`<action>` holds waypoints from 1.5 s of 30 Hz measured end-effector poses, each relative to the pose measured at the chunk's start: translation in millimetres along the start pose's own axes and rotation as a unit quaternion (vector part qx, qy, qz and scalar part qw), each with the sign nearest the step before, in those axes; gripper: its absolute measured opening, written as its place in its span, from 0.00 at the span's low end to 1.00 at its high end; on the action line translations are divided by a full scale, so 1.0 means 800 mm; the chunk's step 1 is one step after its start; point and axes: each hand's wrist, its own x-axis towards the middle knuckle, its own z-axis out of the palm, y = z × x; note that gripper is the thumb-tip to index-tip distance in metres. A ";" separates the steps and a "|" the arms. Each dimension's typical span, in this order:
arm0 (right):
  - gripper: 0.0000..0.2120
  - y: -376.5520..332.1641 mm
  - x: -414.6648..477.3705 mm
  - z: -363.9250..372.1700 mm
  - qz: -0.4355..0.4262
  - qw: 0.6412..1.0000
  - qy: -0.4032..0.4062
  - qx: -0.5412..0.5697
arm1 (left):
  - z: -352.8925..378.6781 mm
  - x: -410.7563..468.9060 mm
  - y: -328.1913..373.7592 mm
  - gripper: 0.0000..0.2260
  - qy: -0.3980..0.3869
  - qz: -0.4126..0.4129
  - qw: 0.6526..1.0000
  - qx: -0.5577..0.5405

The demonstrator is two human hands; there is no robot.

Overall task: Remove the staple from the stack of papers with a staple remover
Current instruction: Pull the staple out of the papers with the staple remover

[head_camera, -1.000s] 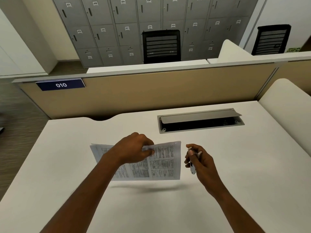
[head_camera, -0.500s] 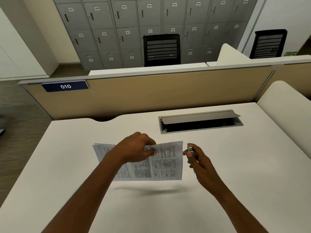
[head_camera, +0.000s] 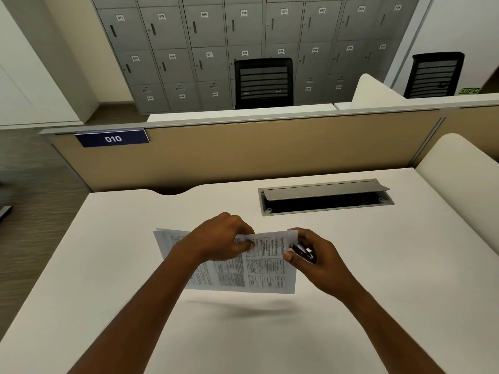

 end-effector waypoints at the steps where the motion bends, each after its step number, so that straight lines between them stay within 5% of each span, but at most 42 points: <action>1: 0.15 -0.005 0.004 -0.004 -0.003 1.000 -0.001 -0.009 | 0.000 0.000 -0.001 0.11 -0.001 0.000 1.000 0.000; 18: 0.15 -0.084 0.063 -0.048 -0.023 0.931 -0.205 -0.302 | -0.005 -0.003 0.001 0.12 -0.004 -0.001 1.000 0.012; 45: 0.07 -0.089 0.082 -0.047 -0.026 0.895 -0.268 -0.357 | -0.004 0.003 -0.007 0.13 -0.017 0.000 1.000 -0.002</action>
